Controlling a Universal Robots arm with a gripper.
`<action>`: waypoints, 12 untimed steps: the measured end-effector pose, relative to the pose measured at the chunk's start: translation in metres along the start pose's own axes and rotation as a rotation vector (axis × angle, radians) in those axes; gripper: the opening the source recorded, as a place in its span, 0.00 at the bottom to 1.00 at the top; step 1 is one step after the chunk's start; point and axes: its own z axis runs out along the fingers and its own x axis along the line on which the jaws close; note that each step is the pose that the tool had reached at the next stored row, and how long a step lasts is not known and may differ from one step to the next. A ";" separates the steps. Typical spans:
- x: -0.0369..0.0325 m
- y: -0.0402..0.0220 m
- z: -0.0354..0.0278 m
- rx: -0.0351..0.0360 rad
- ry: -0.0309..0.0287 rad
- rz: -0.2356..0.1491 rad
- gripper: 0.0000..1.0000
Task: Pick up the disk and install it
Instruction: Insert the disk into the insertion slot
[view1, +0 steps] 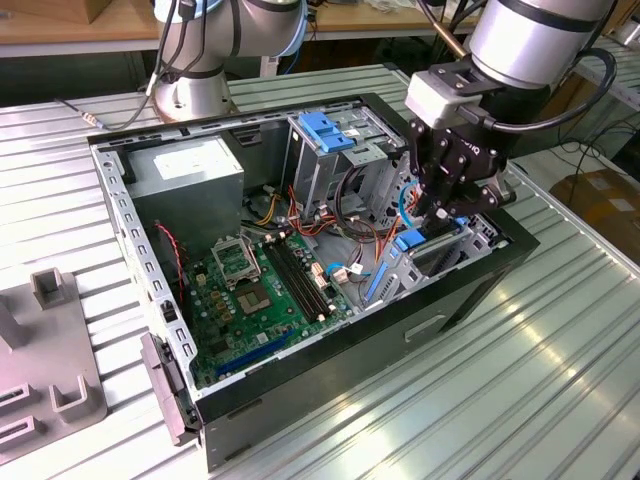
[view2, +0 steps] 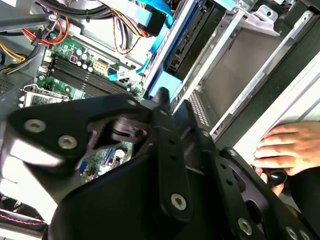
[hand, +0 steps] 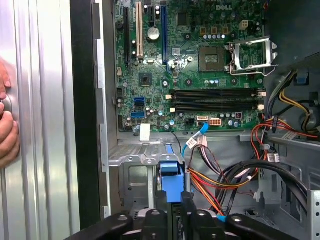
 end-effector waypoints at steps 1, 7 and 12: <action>0.0000 0.0000 0.0001 0.0000 -0.0001 0.000 0.24; 0.0000 0.0000 0.0002 0.0000 0.0000 0.000 0.10; 0.0000 0.0000 0.0003 0.0000 -0.0001 0.000 0.10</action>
